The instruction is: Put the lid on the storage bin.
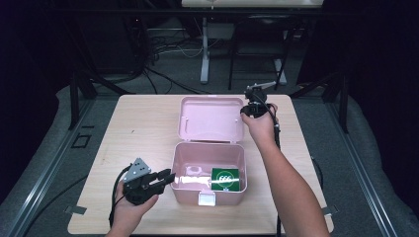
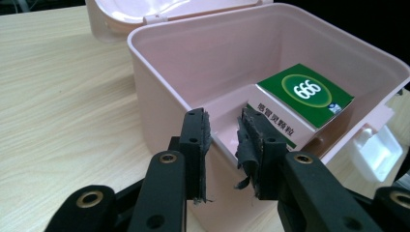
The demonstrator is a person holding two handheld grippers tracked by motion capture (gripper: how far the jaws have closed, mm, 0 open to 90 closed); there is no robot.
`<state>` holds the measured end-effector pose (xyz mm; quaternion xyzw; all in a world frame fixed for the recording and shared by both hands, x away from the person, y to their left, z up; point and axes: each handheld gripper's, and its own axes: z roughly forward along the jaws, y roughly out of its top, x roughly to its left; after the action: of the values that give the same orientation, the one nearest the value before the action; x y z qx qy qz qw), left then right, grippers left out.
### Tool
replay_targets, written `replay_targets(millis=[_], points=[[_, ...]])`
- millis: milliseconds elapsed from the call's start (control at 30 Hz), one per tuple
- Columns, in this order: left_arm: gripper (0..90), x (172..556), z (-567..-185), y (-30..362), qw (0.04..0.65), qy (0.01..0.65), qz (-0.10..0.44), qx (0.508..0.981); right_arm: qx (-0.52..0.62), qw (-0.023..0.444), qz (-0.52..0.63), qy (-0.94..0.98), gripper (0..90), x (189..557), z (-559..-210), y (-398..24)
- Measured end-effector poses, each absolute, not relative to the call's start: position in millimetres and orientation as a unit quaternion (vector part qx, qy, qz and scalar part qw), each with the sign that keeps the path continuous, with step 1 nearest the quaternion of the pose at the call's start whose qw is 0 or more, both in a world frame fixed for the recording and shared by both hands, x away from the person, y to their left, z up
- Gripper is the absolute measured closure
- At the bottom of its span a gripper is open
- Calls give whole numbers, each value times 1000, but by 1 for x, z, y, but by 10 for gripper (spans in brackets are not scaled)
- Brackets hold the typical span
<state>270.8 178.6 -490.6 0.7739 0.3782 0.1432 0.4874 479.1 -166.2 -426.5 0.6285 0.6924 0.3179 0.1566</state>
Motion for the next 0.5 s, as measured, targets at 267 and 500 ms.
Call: replay_targets(millis=[267, 500], points=[[724, 271, -491, 178, 490, 378, 144, 772, 621, 159, 326, 694, 865, 471, -417, -168], [725, 271, -492, 178, 491, 377, 146, 772, 611, 174, 343, 692, 866, 464, -411, -167]])
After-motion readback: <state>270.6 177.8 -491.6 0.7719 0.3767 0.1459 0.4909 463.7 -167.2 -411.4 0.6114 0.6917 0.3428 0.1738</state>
